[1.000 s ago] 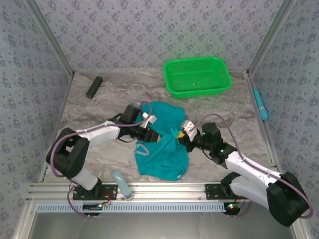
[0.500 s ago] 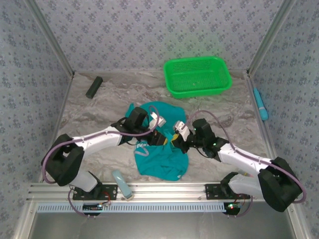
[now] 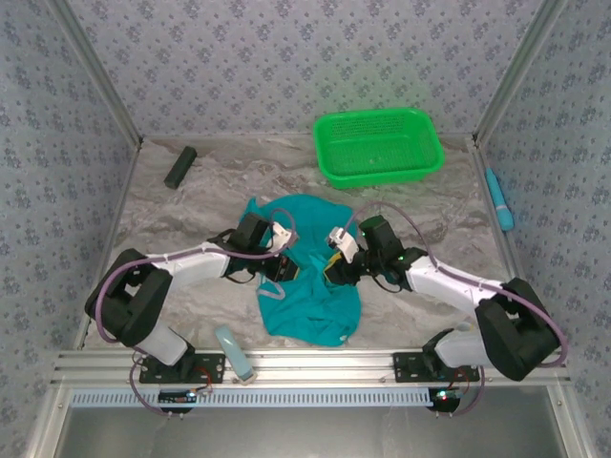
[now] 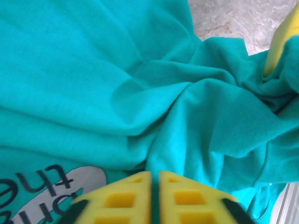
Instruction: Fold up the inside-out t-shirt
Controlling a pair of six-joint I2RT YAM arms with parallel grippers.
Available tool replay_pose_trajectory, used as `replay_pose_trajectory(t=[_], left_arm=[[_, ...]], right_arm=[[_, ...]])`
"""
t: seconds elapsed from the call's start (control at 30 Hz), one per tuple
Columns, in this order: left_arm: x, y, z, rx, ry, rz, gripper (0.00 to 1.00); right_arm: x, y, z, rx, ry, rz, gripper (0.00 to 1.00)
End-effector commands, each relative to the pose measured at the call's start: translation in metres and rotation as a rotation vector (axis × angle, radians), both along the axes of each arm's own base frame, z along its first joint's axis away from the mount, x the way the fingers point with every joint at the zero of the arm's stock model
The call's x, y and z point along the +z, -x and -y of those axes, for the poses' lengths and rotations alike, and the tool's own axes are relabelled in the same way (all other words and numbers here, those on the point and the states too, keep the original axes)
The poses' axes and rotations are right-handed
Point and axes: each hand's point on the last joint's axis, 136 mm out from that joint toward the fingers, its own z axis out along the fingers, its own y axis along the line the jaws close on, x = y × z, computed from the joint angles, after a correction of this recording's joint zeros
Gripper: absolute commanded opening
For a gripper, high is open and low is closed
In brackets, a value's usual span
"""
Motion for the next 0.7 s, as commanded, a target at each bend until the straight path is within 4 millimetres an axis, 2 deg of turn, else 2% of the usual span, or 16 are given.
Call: replay_pose_trajectory(t=[0.0, 0.1, 0.27, 0.4, 0.47, 0.53, 0.67], left_arm=[[0.020, 0.006, 0.006, 0.005, 0.076, -0.013, 0.27], [0.038, 0.001, 0.011, 0.085, 0.133, -0.064, 0.39], [0.060, -0.017, 0.027, 0.217, 0.191, -0.130, 0.53], [0.053, -0.025, 0.045, 0.256, 0.163, -0.173, 0.54], [0.042, -0.027, 0.049, 0.265, 0.128, -0.189, 0.51], [0.030, -0.026, 0.049, 0.261, 0.081, -0.187, 0.43], [0.001, -0.026, 0.034, 0.298, -0.065, -0.171, 0.25]], right_arm=[[-0.021, -0.005, 0.010, -0.081, 0.069, -0.109, 0.33], [-0.026, -0.018, 0.004, -0.185, 0.032, -0.161, 0.35], [-0.026, -0.018, -0.009, -0.240, 0.035, -0.158, 0.37], [-0.024, -0.018, -0.016, -0.279, 0.077, -0.089, 0.38], [-0.019, -0.020, -0.013, -0.303, 0.080, -0.064, 0.39], [-0.016, -0.021, -0.007, -0.328, 0.086, -0.050, 0.39], [-0.017, -0.020, 0.014, -0.369, 0.127, -0.039, 0.40]])
